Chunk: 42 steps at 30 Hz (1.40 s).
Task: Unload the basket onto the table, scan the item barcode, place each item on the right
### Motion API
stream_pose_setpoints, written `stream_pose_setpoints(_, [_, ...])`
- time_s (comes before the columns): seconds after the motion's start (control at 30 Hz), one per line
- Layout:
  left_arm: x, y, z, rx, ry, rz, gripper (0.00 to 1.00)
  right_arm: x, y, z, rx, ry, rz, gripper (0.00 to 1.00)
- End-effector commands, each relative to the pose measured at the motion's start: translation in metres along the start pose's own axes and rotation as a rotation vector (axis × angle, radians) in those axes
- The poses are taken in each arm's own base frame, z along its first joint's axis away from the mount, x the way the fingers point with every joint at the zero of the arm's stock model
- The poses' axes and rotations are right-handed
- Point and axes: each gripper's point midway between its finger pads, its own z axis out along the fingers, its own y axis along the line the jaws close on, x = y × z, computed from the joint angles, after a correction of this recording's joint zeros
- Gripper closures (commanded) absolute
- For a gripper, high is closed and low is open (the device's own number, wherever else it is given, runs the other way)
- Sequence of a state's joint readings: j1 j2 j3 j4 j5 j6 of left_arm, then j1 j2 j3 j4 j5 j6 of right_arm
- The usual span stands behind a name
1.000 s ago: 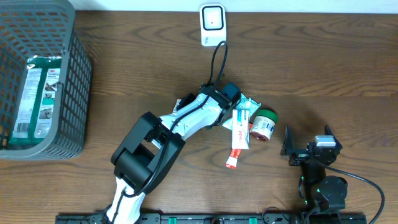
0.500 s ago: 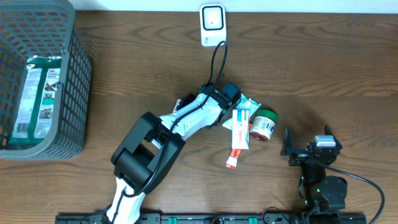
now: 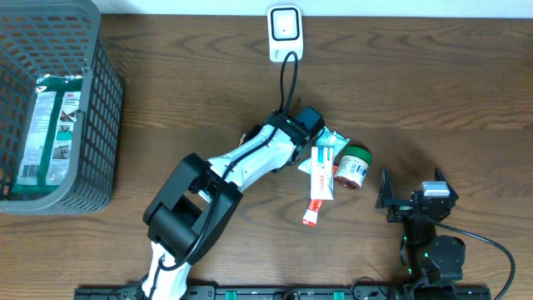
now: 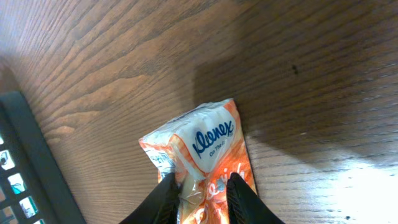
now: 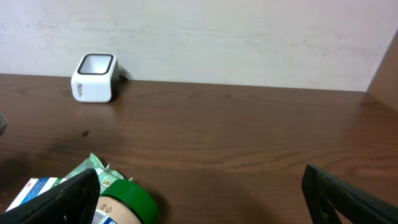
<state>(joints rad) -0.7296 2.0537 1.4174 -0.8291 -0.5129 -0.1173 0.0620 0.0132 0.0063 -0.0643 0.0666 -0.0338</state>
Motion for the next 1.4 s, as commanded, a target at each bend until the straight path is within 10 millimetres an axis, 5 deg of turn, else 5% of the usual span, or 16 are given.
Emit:
stream_pose_setpoints(0.0, [-0.006,-0.01,-0.007,0.073,-0.013,-0.033,0.66,0.001,0.001,0.0,-0.003,0.005,-0.006,0.01])
stream_pose_setpoints(0.13, [-0.006,-0.012,-0.007,0.088,-0.011,-0.033,0.47,0.001,0.001,0.0,-0.003,0.005,-0.006,0.01])
stream_pose_setpoints(0.23, [-0.006,-0.012,-0.007,0.088,-0.011,-0.033,0.42,0.001,0.001,0.0,-0.003,0.005,-0.006,0.01])
stream_pose_setpoints(0.67, [-0.023,-0.005,-0.035,0.15,-0.093,-0.085,0.4,0.001,0.001,0.0,-0.003,0.005,-0.006,0.01])
stream_pose_setpoints(0.87, [-0.034,0.009,-0.059,0.165,-0.175,-0.131,0.31,0.001,0.001,0.0,-0.003,0.005,-0.006,0.01])
stream_pose_setpoints(1.1, [-0.045,0.061,-0.103,0.198,-0.269,-0.301,0.29,0.001,0.001,0.0,-0.003,0.005,-0.006,0.01])
stream_pose_setpoints(1.37, [-0.036,0.107,-0.121,0.666,-0.207,-0.51,0.24,0.001,0.001,0.0,-0.003,0.005,-0.006,0.01])
